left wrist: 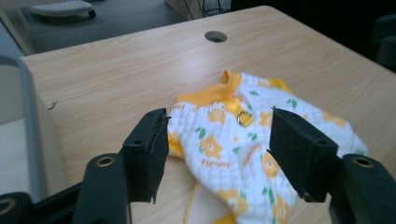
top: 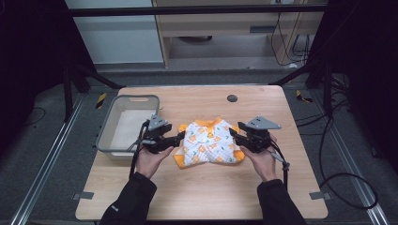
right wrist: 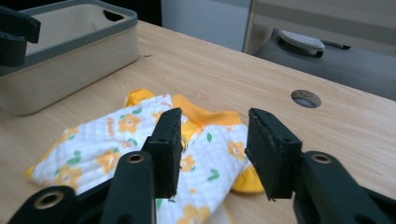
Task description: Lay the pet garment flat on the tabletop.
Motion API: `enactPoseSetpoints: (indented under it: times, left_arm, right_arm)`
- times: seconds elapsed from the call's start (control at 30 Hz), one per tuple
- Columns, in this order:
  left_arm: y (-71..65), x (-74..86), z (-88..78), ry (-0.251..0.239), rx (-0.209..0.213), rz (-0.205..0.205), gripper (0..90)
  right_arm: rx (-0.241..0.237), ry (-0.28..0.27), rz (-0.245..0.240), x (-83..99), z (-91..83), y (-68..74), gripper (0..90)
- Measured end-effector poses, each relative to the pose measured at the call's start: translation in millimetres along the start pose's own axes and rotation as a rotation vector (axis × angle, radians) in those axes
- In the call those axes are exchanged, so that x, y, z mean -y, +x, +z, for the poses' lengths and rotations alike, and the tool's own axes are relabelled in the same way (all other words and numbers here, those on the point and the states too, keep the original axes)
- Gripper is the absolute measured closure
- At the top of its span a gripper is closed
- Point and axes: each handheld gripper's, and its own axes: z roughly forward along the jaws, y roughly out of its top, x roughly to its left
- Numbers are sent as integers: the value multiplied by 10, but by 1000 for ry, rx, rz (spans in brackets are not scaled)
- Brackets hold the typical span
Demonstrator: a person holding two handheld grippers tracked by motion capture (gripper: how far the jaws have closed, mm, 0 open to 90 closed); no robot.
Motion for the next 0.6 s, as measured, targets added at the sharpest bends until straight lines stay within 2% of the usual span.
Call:
enactPoseSetpoints:
  times: [0.03, 0.07, 0.1, 0.2, 0.27, 0.37, 0.47, 0.5, 0.53, 0.6]
  left_arm:
    - [-2, 87, -96, 10, 1, 20, 350]
    - [-2, 87, -96, 10, 1, 20, 340]
    - [-8, 170, -164, 29, -5, 40, 338]
    - [-17, 248, -209, 40, 0, 50, 329]
    - [-30, 408, -266, 62, 6, 59, 328]
    - [-53, 557, -252, 88, 14, 61, 331]
    - [-88, 698, -204, 107, 10, 86, 333]
    - [-88, 698, -204, 107, 10, 86, 336]
    - [-105, 758, -151, 139, 9, 97, 339]
    - [-110, 786, -124, 144, 12, 87, 339]
  right_arm:
    - [-5, 4, -7, 21, -75, -4, 505]
    - [-5, 4, -7, 21, -75, -4, 505]
    - [-15, 3, -11, 69, -188, -7, 482]
    - [-30, 6, -9, 138, -276, -6, 458]
    - [-49, 26, -4, 282, -355, 1, 435]
    - [-62, 48, 4, 447, -373, -1, 421]
    - [-68, 90, 7, 599, -337, -6, 416]
    - [-67, 103, 4, 636, -322, -7, 417]
    - [-68, 111, 6, 670, -306, -7, 425]
    - [-78, 126, 9, 722, -273, -1, 435]
